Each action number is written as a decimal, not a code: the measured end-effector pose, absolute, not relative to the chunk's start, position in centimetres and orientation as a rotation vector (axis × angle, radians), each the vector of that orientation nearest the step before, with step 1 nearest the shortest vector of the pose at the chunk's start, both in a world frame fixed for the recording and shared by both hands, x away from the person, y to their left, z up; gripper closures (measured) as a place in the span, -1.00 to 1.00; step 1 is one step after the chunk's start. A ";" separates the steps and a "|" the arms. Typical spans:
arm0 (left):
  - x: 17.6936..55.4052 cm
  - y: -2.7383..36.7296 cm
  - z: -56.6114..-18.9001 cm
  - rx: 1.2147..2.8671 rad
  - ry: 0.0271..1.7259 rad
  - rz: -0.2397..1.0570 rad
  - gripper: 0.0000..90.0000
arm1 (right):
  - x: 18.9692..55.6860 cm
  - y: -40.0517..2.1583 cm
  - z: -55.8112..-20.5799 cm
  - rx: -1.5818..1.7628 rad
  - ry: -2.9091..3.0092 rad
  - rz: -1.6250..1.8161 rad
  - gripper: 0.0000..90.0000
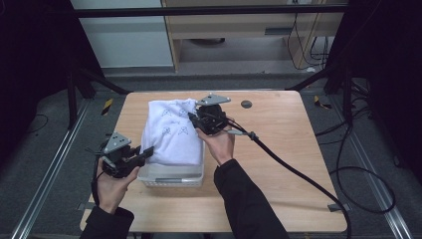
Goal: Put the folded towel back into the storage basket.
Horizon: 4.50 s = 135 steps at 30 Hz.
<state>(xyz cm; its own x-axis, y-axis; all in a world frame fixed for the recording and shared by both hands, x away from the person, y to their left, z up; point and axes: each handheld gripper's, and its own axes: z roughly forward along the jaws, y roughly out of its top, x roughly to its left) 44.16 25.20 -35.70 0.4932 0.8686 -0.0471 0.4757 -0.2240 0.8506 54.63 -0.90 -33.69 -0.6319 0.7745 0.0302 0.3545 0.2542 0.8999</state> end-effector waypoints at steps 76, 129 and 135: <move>45.6 25.9 -40.6 1.906 1.180 0.571 0.13 | 56.3 -1.4 -40.2 1.023 2.130 1.175 -0.04; 42.6 30.7 -41.4 1.823 1.111 0.700 -0.41 | 44.7 -24.9 -44.0 1.216 1.918 1.374 -0.71; 41.9 31.3 -42.2 1.810 1.115 0.704 -0.41 | 43.9 -26.6 -45.5 1.233 1.908 1.325 -0.72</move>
